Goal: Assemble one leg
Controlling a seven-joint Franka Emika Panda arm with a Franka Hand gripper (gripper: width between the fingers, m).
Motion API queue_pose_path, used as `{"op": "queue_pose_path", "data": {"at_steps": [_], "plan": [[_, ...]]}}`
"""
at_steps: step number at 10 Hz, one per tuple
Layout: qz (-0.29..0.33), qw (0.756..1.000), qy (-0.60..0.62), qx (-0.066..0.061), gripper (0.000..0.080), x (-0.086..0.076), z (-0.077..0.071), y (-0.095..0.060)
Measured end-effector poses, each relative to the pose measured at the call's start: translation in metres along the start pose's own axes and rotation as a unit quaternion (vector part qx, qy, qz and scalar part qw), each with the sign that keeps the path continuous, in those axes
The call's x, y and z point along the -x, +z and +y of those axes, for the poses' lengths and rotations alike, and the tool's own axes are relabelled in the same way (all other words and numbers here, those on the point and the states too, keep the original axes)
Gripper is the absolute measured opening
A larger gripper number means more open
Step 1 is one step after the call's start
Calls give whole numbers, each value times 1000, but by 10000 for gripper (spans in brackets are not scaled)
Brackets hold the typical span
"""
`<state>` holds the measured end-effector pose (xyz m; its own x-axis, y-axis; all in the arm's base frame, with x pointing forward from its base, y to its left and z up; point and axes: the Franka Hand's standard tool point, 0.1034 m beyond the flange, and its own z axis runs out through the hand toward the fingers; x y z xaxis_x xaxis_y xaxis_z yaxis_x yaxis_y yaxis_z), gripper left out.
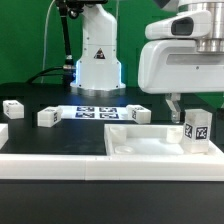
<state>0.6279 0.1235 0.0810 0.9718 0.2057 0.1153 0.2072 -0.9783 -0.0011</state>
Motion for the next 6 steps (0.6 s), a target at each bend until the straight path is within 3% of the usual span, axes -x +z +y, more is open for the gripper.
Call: {"op": "queue_pose_path", "data": {"at_steps": [1,3,6], "plan": [[0,1000,0,0,522,0,0,0],[0,1000,0,0,290,0,0,0],[0,1000,11,0,291,0,1,0]]}}
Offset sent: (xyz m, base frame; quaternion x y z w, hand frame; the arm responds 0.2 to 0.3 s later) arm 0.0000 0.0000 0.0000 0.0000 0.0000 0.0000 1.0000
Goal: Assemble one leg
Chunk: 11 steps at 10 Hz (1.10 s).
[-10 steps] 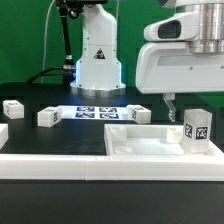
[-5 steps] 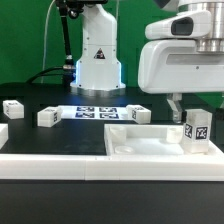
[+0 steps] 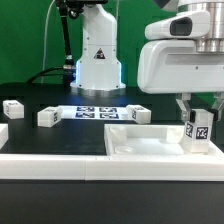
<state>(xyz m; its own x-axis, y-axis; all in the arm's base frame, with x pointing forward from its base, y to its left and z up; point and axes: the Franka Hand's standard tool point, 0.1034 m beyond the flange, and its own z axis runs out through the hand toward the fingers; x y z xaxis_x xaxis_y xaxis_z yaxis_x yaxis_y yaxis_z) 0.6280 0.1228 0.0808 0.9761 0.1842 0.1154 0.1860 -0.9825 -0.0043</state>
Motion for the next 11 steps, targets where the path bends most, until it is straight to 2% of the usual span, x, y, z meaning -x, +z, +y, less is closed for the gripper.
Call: {"op": "queue_pose_path", "data": {"at_steps": [2,5,9,11], "plan": [[0,993,120,-11,291,0,4,-1],[-1,963,270,-14,291,2,7,1],[4,869,495,-4,292,4,9,2],[3,806,592,2,292,6,9,1]]}}
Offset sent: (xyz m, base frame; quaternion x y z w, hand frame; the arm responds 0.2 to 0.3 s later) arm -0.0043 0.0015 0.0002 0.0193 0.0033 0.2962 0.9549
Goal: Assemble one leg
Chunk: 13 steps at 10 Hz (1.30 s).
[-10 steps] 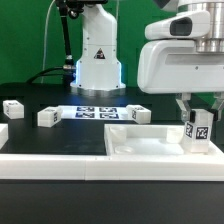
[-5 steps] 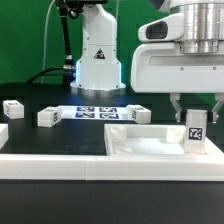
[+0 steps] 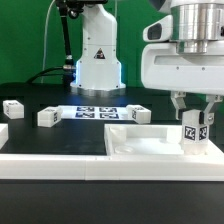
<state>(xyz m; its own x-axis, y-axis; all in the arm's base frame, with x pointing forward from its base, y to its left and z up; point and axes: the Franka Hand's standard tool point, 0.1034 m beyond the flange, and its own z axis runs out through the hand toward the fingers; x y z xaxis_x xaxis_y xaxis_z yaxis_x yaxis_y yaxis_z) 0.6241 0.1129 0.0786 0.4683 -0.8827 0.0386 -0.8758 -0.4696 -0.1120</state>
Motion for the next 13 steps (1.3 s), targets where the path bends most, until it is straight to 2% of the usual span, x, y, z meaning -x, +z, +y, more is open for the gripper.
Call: {"op": "queue_pose_path", "data": {"at_steps": [5,6,7,8,10,13], "plan": [[-14,991,133,0,292,1,1,1],[-15,992,123,0,396,2,1,1],[-15,995,94,0,535,1,2,1],[-15,999,52,0,613,-3,2,0],[-15,1000,-22,-1,642,-3,3,1],[-15,984,-175,-2,649,-4,3,0]]}}
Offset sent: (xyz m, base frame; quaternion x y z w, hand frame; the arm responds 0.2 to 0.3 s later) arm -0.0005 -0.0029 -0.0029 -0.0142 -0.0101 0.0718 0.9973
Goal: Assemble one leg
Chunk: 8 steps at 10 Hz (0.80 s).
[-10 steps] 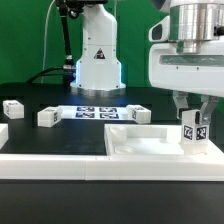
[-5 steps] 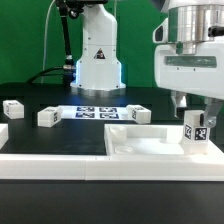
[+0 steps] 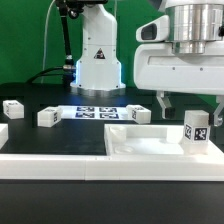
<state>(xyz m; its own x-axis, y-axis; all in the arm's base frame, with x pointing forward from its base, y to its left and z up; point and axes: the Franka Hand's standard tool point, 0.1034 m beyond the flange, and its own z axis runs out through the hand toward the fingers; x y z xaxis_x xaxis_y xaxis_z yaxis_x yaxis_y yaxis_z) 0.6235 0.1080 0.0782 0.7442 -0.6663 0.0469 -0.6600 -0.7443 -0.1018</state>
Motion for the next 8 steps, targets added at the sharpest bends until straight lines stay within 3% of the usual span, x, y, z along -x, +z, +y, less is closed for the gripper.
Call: {"op": "queue_pose_path", "data": {"at_steps": [4,8], "plan": [[-3,982,-191,7,649,3,-4,-1],[-7,940,-340,19,649,10,-6,1]]}}
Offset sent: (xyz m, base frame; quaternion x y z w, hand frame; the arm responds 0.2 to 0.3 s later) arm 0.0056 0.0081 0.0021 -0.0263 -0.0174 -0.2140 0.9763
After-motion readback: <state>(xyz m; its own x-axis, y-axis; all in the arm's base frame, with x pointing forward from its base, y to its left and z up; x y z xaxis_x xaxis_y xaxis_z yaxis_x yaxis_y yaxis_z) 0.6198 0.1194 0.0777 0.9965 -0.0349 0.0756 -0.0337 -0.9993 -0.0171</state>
